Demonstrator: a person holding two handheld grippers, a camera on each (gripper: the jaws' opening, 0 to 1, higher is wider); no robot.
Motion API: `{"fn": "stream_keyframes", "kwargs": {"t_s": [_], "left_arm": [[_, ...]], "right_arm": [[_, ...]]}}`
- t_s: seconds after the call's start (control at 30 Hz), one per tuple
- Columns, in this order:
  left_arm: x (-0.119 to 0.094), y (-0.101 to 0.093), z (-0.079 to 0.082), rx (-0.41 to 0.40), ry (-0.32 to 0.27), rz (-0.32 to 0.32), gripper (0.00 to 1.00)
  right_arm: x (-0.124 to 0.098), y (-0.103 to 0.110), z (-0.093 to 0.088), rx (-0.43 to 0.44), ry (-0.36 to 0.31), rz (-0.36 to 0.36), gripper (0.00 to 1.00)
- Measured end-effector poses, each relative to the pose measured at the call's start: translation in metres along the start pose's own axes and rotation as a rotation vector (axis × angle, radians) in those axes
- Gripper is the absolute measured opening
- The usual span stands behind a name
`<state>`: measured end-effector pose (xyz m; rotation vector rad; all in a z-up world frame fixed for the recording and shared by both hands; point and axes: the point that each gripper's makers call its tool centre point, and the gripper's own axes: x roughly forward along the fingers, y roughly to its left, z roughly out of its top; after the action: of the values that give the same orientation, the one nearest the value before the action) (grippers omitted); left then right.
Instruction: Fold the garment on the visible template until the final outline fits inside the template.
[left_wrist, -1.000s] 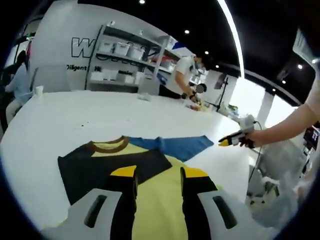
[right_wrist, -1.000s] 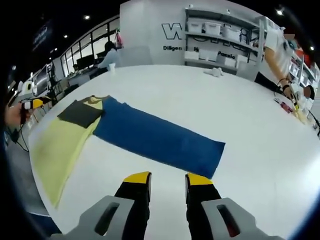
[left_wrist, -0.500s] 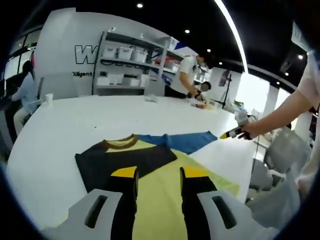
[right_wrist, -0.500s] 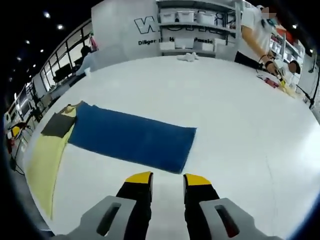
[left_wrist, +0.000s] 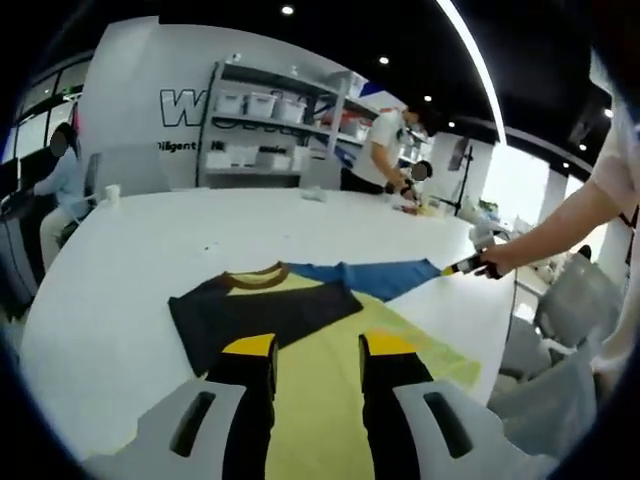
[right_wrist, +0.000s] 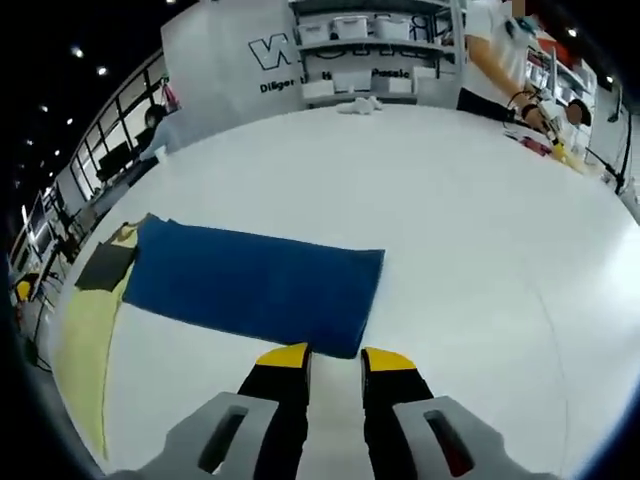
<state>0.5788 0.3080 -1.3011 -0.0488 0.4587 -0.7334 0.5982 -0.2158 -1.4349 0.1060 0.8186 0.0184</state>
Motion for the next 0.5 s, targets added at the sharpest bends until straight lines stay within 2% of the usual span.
{"fn": "stream_keyframes", "kwargs": {"t_s": [0.1, 0.4, 0.5], "left_arm": [[-0.002, 0.0006, -0.0014, -0.002, 0.003, 0.005, 0.3], [-0.0042, -0.0001, -0.0051, -0.008, 0.01, 0.014, 0.3], [-0.0052, -0.0013, -0.0055, -0.007, 0.01, 0.015, 0.29]], "right_arm": [[0.0015, -0.001, 0.0023, 0.019, -0.007, 0.0, 0.1], [0.0033, -0.0049, 0.0026, -0.062, 0.009, -0.016, 0.03], [0.0016, -0.0051, 0.0052, -0.06, -0.003, -0.022, 0.01]]}}
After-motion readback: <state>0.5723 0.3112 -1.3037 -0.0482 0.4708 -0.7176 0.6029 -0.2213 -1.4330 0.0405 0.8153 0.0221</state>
